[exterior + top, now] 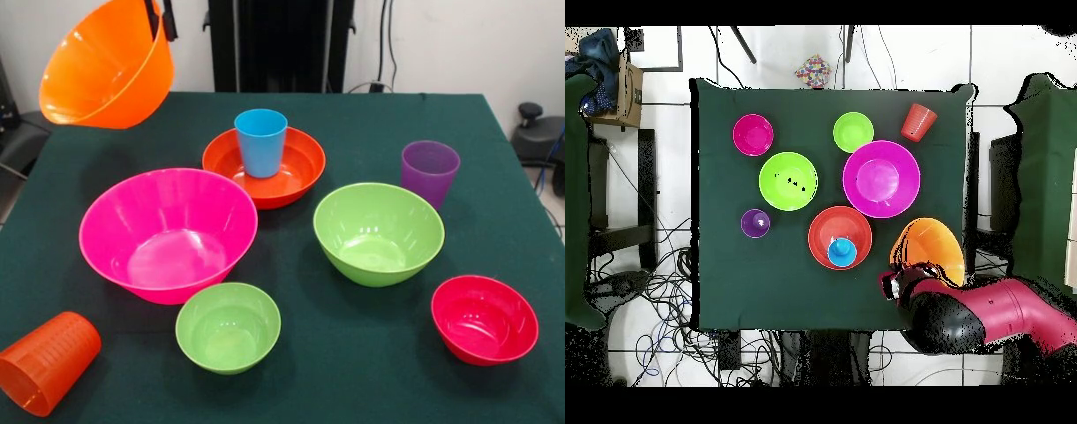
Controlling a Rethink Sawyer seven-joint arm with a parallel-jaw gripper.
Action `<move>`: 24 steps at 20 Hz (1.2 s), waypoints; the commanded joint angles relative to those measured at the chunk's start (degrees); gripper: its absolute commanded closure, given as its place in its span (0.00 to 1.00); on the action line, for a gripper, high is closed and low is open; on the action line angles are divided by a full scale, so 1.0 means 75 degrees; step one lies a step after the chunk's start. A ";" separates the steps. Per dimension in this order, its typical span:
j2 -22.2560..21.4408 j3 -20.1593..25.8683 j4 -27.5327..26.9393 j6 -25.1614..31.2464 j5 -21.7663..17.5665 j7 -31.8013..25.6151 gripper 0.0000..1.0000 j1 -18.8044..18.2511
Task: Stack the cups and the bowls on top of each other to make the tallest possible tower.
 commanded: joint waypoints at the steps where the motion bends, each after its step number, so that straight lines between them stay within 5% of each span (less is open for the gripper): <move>1: -0.0773 0.0480 0.0307 0.0989 0.0064 -0.1768 1.00 0.0601; 9: -0.2045 -0.0537 -0.0102 0.0897 -0.1321 -0.0040 1.00 0.1968; 14: -0.2212 -0.1223 -0.0294 0.1077 -0.2274 0.0974 1.00 0.2860; 24: -0.2157 -0.2377 -0.0644 0.1381 -0.2460 0.1735 1.00 0.4169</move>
